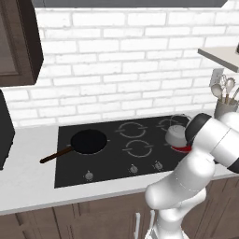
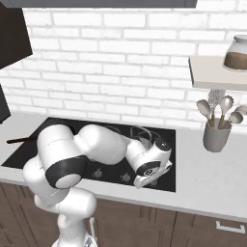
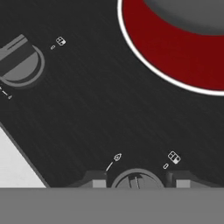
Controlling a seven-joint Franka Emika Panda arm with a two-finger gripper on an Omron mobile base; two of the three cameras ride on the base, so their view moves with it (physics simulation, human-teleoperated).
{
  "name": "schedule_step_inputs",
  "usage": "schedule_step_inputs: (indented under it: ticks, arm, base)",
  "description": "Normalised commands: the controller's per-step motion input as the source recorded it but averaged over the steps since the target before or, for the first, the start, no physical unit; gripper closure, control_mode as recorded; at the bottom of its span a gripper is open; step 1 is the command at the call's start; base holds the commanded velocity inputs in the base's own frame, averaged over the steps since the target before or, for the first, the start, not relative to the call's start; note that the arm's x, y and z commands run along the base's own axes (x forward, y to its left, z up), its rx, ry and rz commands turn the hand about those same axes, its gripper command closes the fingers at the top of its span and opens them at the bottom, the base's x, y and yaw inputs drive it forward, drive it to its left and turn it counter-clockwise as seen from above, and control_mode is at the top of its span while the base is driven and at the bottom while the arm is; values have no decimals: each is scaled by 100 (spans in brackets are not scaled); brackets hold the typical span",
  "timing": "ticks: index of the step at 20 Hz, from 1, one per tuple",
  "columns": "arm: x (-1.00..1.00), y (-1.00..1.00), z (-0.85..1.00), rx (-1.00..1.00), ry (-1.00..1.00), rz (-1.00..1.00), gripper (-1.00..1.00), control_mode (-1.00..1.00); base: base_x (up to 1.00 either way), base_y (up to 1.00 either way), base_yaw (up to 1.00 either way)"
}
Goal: Pick the kettle from the counter and place it on a stove burner. Then turn the burner on.
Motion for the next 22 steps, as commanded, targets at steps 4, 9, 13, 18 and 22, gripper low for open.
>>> schedule_step_inputs:
  ticks: [4, 9, 13, 18, 22]
  arm:
    - [1, 0, 0, 0, 0, 0, 100, -100]
    - [0, 0, 4, 0, 1, 0, 100, -100]
    - [0, 0, 1, 0, 0, 0, 100, -100]
    - [0, 0, 1, 0, 0, 4, 100, -100]
    - [0, 0, 15, 0, 0, 3, -100, -100]
  base:
    - [0, 0, 0]
    - [0, 0, 0]
    - [0, 0, 0]
    - [0, 0, 0]
    - [0, 0, 0]
